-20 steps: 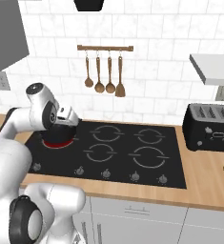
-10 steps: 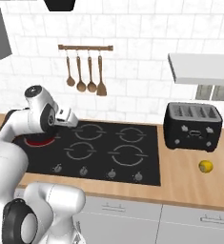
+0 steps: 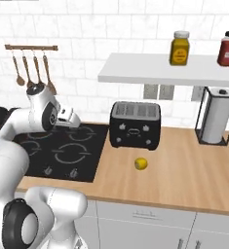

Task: Put the carrot and lemon in the pot. Retrieve the spatula and lightly stir the vegetables in the pot.

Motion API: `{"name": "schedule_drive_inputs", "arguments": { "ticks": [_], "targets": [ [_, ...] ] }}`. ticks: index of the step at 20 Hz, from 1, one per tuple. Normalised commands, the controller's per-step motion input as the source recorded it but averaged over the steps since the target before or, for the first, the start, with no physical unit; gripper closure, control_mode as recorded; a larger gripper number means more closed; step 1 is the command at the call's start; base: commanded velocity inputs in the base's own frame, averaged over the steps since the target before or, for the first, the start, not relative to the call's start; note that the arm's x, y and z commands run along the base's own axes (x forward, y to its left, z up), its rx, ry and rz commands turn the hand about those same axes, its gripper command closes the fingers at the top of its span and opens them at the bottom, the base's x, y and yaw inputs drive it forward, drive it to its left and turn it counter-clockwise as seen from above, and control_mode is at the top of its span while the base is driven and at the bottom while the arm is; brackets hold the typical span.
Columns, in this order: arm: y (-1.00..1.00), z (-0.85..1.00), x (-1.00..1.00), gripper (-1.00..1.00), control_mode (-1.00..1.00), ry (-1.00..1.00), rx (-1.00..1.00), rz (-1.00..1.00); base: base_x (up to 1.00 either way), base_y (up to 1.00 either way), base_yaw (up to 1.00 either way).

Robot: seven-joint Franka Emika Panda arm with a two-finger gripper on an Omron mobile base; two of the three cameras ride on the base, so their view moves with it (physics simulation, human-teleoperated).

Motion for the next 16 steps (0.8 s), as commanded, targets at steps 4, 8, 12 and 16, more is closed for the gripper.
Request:
{"name": "schedule_drive_inputs", "arguments": {
  "ticks": [4, 8, 12, 16],
  "targets": [
    [0.0, 0.0, 0.0, -1.0, 1.0, 0.0, 0.0, 0.0, 0.25, -0.36, 0.0],
    [0.0, 0.0, 0.0, -1.0, 1.0, 0.0, 0.0, 0.0, 0.1, -0.29, -0.01],
    [0.0, 0.0, 0.0, -1.0, 1.0, 0.0, 0.0, 0.0, 0.2, -0.41, 0.0],
    [0.0, 0.0, 0.0, -1.0, 1.0, 0.0, 0.0, 0.0, 0.09, -0.59, 0.0]
  ]
}}
